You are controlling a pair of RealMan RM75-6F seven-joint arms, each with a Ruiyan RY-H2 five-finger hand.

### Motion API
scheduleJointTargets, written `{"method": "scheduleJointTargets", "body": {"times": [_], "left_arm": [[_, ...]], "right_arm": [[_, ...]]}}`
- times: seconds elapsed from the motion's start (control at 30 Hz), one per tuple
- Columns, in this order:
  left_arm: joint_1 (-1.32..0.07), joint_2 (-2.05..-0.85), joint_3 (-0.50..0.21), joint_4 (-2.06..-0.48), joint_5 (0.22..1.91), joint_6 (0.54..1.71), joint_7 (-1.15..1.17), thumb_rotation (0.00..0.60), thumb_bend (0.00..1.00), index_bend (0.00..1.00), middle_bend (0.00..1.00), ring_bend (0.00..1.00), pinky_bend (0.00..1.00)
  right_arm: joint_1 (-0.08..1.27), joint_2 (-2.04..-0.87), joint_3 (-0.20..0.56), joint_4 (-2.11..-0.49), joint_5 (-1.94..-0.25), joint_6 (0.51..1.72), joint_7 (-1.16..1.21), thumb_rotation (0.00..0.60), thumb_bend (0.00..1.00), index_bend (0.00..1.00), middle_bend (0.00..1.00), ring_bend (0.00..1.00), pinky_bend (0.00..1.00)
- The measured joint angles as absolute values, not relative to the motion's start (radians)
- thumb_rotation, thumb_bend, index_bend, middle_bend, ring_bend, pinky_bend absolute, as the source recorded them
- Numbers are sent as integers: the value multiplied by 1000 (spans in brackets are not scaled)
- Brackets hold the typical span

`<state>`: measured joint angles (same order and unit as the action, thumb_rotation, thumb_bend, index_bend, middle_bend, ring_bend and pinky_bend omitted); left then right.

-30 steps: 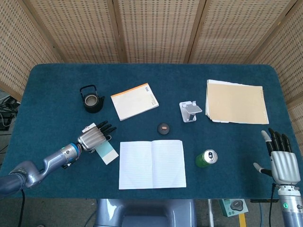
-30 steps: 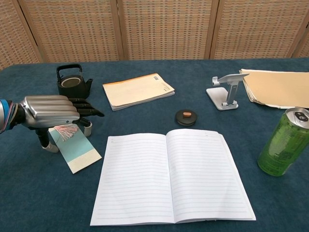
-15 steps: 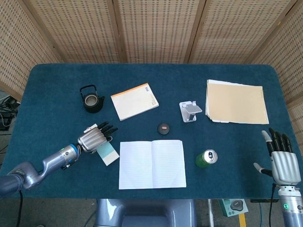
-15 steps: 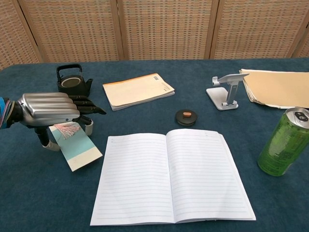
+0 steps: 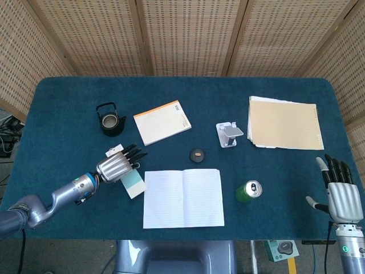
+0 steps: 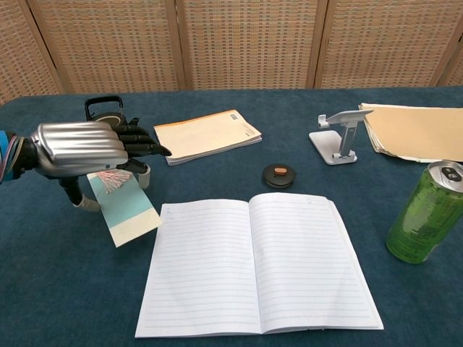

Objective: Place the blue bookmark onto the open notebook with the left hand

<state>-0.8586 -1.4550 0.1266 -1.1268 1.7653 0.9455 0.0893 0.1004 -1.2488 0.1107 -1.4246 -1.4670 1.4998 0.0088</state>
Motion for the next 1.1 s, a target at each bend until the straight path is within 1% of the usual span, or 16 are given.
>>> {"method": "scheduleJointTargets", "body": {"times": [0.17,0.47,1.1], "left_arm": [[-884,-1470,106,-1143,1794,967,133,600,231,559,0,0,0],[-940,-1525,91,-1165,1846,961,206,600,231,550,0,0,0],[-992,-1614,127,-1155,1930,983,212,600,231,511,0,0,0]], "right_arm": [[99,-1243,113,-1427,-1465,1502,21,600,69,0,0,0,0],[97,-1238,117,-1425,-1454,1497,42,600,70,0,0,0,0],[94,-1231,125,-1420,-1446,1499,62,600,69,0,0,0,0]]}}
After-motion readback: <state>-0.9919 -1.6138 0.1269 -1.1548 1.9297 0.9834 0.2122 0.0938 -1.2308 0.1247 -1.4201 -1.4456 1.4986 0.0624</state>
